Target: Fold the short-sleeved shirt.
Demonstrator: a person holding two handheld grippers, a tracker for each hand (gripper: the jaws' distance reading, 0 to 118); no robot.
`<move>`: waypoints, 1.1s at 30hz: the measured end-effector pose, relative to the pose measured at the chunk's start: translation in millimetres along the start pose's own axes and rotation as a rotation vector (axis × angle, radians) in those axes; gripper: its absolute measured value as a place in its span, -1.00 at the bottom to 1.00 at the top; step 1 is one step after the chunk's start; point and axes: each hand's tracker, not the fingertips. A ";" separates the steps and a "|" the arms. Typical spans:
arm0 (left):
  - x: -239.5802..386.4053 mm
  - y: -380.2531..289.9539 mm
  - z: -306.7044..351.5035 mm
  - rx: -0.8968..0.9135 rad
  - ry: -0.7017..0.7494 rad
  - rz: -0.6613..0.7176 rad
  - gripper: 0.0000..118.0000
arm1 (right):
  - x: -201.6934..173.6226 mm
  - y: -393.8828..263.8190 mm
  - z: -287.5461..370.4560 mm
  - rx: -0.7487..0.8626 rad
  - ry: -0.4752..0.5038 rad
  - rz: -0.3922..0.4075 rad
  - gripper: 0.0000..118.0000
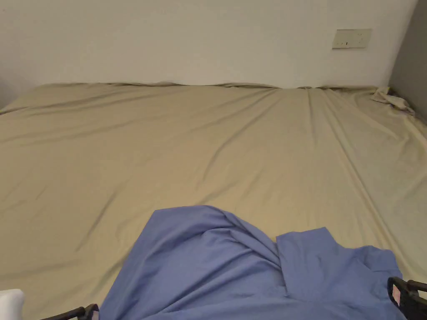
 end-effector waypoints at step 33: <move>93.1 126.9 -381.6 -0.418 0.044 -0.055 0.68 | -30.8 -70.9 -48.0 -0.266 0.126 -0.031 -0.97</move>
